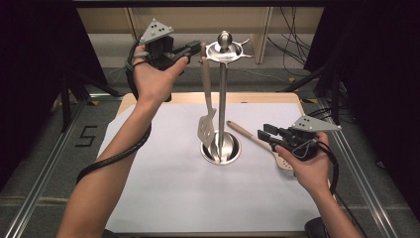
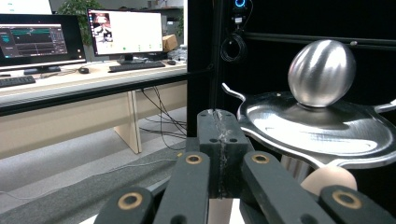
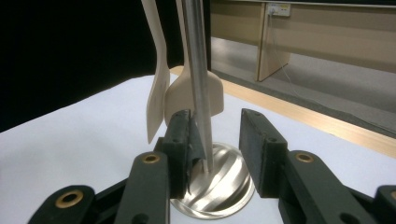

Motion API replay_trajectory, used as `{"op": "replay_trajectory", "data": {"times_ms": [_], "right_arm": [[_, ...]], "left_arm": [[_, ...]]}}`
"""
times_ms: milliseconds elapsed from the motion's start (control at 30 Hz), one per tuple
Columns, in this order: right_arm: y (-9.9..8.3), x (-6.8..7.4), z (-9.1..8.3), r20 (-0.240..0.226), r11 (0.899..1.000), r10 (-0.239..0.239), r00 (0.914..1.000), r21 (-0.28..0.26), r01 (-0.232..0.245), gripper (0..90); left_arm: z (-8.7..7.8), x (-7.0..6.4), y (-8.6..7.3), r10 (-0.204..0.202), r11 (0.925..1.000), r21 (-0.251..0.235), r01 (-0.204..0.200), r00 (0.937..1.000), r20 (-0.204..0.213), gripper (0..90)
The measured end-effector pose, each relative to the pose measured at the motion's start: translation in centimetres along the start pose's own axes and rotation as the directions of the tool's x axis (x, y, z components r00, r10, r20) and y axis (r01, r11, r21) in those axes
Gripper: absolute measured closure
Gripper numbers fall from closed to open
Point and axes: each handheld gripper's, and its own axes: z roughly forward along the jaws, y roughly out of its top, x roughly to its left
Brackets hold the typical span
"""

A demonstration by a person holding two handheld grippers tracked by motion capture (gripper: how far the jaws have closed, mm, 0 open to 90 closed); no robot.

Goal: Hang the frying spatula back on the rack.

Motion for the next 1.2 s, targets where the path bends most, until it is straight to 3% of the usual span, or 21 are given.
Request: {"op": "replay_trajectory", "data": {"times_ms": [133, 233, 300, 333, 467, 567, 633, 667, 700, 767, 800, 833, 867, 933, 1067, 1133, 1200], "right_arm": [[-0.1, -0.2, 0.2, 0.006, 1.0, -0.016, 0.9999, -0.021, 0.016, 64.9], [-0.1, -0.4, 0.1, -0.004, 1.0, -0.022, 0.9998, -0.001, 0.022, 64.6], [-0.1, -0.3, 0.1, 0.003, 1.0, -0.002, 1.0, 0.011, 0.002, 64.3], [-0.1, -0.4, 0.1, 0.0, 1.0, -0.016, 0.9999, 0.006, 0.016, 64.1], [-0.2, -0.9, 0.1, 0.001, 1.0, -0.021, 0.9998, 0.012, 0.021, 63.9], [-0.3, -1.1, -0.1, 0.026, 1.0, -0.001, 0.9997, 0.03, 0.0, 63.7], [-0.3, -1.5, -0.2, 0.032, 0.999, -0.014, 0.9994, 0.047, 0.013, 63.6], [-0.3, -1.5, -0.2, 0.04, 0.999, 0.001, 0.9992, 0.046, -0.003, 63.6], [-0.3, -1.8, 0.0, 0.048, 0.999, -0.027, 0.9985, 0.031, 0.026, 63.6], [-0.3, -1.8, -0.2, 0.043, 0.998, -0.009, 0.999, 0.06, 0.006, 63.6], [-0.4, -2.2, 0.0, 0.033, 0.998, -0.038, 0.9987, 0.051, 0.036, 63.6], [-0.5, -2.1, -0.1, 0.05, 0.998, -0.011, 0.9987, 0.067, 0.007, 63.7], [-0.5, -2.2, -0.1, 0.053, 0.997, -0.014, 0.9985, 0.075, 0.01, 63.8], [-0.6, -2.7, -0.1, 0.064, 0.997, -0.035, 0.9973, 0.078, 0.03, 63.8], [-1.0, -3.5, 0.0, 0.093, 0.995, -0.051, 0.9944, 0.094, 0.042, 63.9], [-1.2, -3.7, 0.0, 0.108, 0.995, -0.015, 0.994, 0.104, 0.003, 63.9], [-1.2, -4.1, -0.2, 0.112, 0.991, -0.025, 0.9934, 0.131, 0.01, 64.1]], "left_arm": [[0.1, 0.0, 0.0, 0.001, 1.0, 0.004, -0.001, 1.0, 0.0, 89.6], [0.1, 0.1, 0.1, -0.001, 1.0, 0.004, 0.001, 1.0, 0.004, 89.5], [-0.3, 0.2, 0.0, -0.003, 1.0, -0.006, 0.003, 0.9997, 0.023, 89.5], [-0.5, 0.2, -0.1, -0.006, 0.9999, -0.016, 0.007, 0.9997, 0.025, 89.5], [-2.4, 0.2, -0.4, 0.014, 0.9993, -0.035, -0.013, 0.9996, 0.025, 87.5], [-3.9, 0.4, -0.9, -0.002, 0.9989, -0.047, 0.003, 0.9997, 0.024, 83.0], [-5.0, 0.5, -1.5, -0.001, 0.9988, -0.05, 0.002, 0.9996, 0.027, 79.2], [-5.5, 0.6, -1.9, 0.007, 0.9989, -0.046, -0.006, 0.9996, 0.026, 76.9], [-6.0, 0.6, -2.4, 0.007, 0.999, -0.045, -0.006, 0.9997, 0.025, 74.3], [-6.8, 0.8, -3.5, 0.008, 0.9991, -0.042, -0.008, 0.9998, 0.019, 68.1], [-7.1, 0.8, -4.2, 0.006, 0.9992, -0.038, -0.006, 0.9999, 0.013, 64.9], [-7.4, 1.0, -4.9, 0.008, 0.9995, -0.032, -0.008, 0.9999, 0.007, 62.2], [-7.7, 1.1, -5.7, 0.002, 0.9995, -0.032, -0.002, 1.0, 0.005, 59.9], [-8.0, 1.7, -7.0, 0.011, 0.9995, -0.029, -0.011, 0.9999, -0.009, 56.3], [-8.0, 3.0, -9.5, -0.019, 0.9998, -0.002, 0.019, 0.9995, -0.026, 51.5], [-8.0, 3.4, -10.2, -0.025, 0.9996, 0.012, 0.026, 0.9988, -0.043, 49.9], [-7.9, 3.7, -10.9, -0.03, 0.9991, 0.028, 0.031, 0.9985, -0.046, 48.9]]}}
